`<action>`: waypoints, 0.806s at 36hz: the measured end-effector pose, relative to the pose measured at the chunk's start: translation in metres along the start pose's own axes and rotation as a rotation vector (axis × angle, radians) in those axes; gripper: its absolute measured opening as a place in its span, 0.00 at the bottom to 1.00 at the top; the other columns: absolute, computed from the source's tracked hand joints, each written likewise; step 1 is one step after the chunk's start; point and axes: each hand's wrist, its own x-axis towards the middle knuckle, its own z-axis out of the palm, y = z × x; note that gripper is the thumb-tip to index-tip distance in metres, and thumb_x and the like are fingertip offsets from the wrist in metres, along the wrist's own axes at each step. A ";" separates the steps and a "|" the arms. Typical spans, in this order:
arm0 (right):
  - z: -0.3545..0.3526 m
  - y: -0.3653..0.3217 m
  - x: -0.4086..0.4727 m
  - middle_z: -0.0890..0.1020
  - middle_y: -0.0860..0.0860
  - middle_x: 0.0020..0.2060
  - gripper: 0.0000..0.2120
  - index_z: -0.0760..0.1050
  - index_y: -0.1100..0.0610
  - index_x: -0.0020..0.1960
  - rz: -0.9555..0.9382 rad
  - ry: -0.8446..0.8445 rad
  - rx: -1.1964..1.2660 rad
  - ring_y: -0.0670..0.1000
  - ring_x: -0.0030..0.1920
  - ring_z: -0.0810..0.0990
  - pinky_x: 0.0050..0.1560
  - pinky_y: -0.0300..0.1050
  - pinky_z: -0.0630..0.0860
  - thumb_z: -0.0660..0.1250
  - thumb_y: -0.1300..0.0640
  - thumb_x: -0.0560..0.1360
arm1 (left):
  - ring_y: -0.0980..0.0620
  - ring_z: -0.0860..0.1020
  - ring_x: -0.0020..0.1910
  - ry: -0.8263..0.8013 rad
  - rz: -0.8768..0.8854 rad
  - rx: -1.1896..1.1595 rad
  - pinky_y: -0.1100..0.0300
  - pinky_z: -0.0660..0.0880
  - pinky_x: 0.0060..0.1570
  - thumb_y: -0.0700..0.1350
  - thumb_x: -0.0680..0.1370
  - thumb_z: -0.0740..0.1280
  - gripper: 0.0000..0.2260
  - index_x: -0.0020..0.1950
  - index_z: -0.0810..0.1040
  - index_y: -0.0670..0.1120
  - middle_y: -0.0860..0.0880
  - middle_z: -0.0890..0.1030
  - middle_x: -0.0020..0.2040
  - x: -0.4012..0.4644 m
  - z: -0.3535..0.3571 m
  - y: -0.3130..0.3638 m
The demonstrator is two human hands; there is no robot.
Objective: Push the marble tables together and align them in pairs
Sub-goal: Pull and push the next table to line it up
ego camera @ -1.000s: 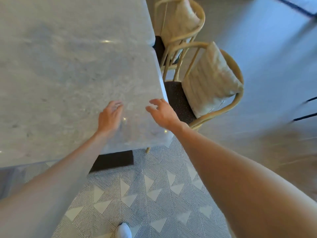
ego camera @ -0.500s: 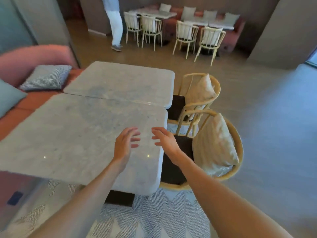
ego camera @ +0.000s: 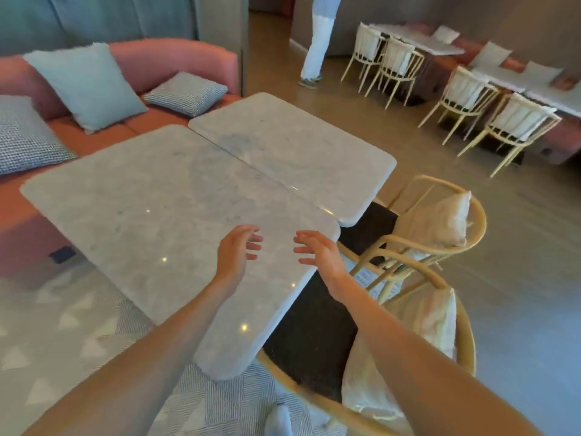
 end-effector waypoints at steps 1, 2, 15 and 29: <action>-0.009 0.008 0.010 0.80 0.54 0.60 0.10 0.76 0.53 0.61 0.031 -0.003 -0.011 0.55 0.58 0.81 0.64 0.55 0.77 0.60 0.53 0.83 | 0.42 0.81 0.46 0.016 -0.025 0.001 0.48 0.77 0.48 0.43 0.82 0.60 0.12 0.56 0.80 0.40 0.39 0.83 0.50 0.005 0.009 -0.010; -0.015 0.015 0.014 0.80 0.54 0.61 0.10 0.75 0.52 0.61 0.063 -0.008 -0.014 0.54 0.58 0.81 0.65 0.55 0.77 0.60 0.52 0.83 | 0.43 0.80 0.46 0.031 -0.048 0.006 0.48 0.77 0.48 0.43 0.82 0.60 0.12 0.57 0.80 0.39 0.39 0.83 0.50 0.011 0.015 -0.019; -0.101 0.095 0.117 0.75 0.56 0.68 0.15 0.71 0.57 0.69 0.492 -0.193 -0.231 0.56 0.63 0.77 0.59 0.52 0.78 0.61 0.56 0.83 | 0.50 0.75 0.24 0.594 -0.431 -0.094 0.58 0.73 0.29 0.43 0.73 0.66 0.08 0.34 0.79 0.46 0.48 0.78 0.25 -0.039 0.078 -0.159; -0.095 0.145 0.170 0.72 0.60 0.66 0.21 0.68 0.58 0.72 0.625 -0.542 -0.054 0.60 0.64 0.77 0.62 0.57 0.78 0.66 0.54 0.81 | 0.35 0.76 0.65 0.774 -0.736 -0.643 0.45 0.78 0.54 0.51 0.83 0.61 0.24 0.71 0.69 0.35 0.34 0.75 0.67 -0.086 0.155 -0.180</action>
